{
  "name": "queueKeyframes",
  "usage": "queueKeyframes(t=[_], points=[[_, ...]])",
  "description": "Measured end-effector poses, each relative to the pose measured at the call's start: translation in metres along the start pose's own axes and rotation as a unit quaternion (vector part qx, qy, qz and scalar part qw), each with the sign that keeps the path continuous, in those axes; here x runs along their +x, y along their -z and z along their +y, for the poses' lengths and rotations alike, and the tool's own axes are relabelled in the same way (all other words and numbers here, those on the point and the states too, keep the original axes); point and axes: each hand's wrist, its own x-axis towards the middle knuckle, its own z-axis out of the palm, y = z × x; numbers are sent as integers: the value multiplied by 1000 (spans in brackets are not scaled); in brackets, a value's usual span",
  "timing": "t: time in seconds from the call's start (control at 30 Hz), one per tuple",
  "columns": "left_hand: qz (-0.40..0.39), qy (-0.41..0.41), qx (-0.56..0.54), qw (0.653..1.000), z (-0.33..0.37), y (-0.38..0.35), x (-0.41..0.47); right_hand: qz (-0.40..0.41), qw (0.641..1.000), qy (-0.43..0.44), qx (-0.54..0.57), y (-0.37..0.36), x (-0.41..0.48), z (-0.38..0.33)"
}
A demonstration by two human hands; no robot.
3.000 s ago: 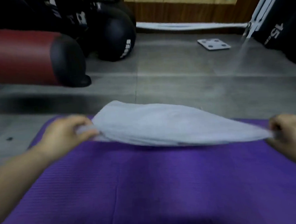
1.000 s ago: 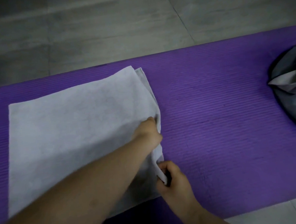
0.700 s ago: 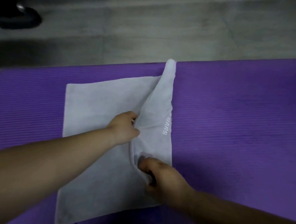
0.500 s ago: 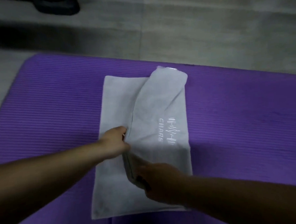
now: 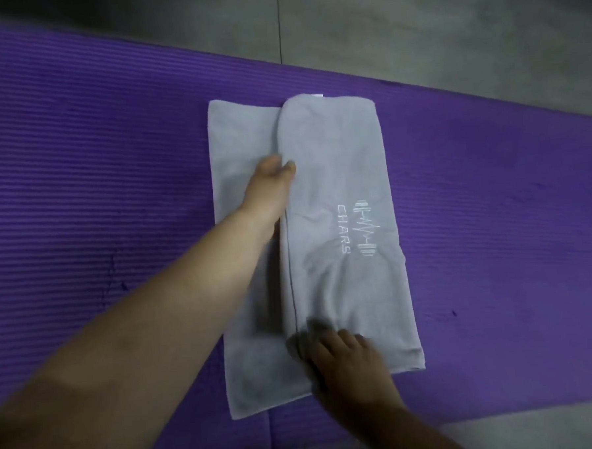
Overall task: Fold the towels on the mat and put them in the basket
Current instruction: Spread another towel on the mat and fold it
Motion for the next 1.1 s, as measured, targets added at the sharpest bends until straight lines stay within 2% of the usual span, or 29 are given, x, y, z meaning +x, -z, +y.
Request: queueKeyframes(t=[0.07, 0.13, 0.23, 0.33, 0.4, 0.47, 0.53, 0.67, 0.77, 0.9, 1.0, 1.1], points=[[-19, -34, -15, 999, 6, -6, 11, 41, 997, -64, 1, -20, 1, -12], [-33, -64, 9, 997, 6, -7, 15, 64, 995, -70, 9, -33, -1, -19], [-23, -111, 100, 988, 7, -4, 14, 74, 997, -25, 19, -34, -2, -14], [16, -205, 192, 960, 11, 6, 3, 44, 998, 22, 42, -29, -4, -11], [26, -240, 224, 944, 11, 18, -2, 53, 995, 63, 55, -30, -5, -13], [36, -230, 242, 942, 5, 36, -3, 62, 993, 87, 43, -34, -5, -20], [34, -181, 246, 952, 0, 49, -1, 60, 994, 85, 35, -38, -4, -28], [14, -88, 159, 983, 6, 55, 9, 67, 995, 53, 44, -44, 0, -37], [18, -68, 167, 983, 18, 49, 23, 76, 995, 54, 45, -50, -2, -34], [73, -116, 212, 968, 30, 38, 34, 31, 997, 41, 58, -45, -4, -37], [91, -194, 305, 928, 32, 39, 38, 12, 997, 36, 66, -44, 0, -43], [101, -185, 393, 895, 26, 52, 42, 7, 999, 30, 40, -48, 2, -47]])
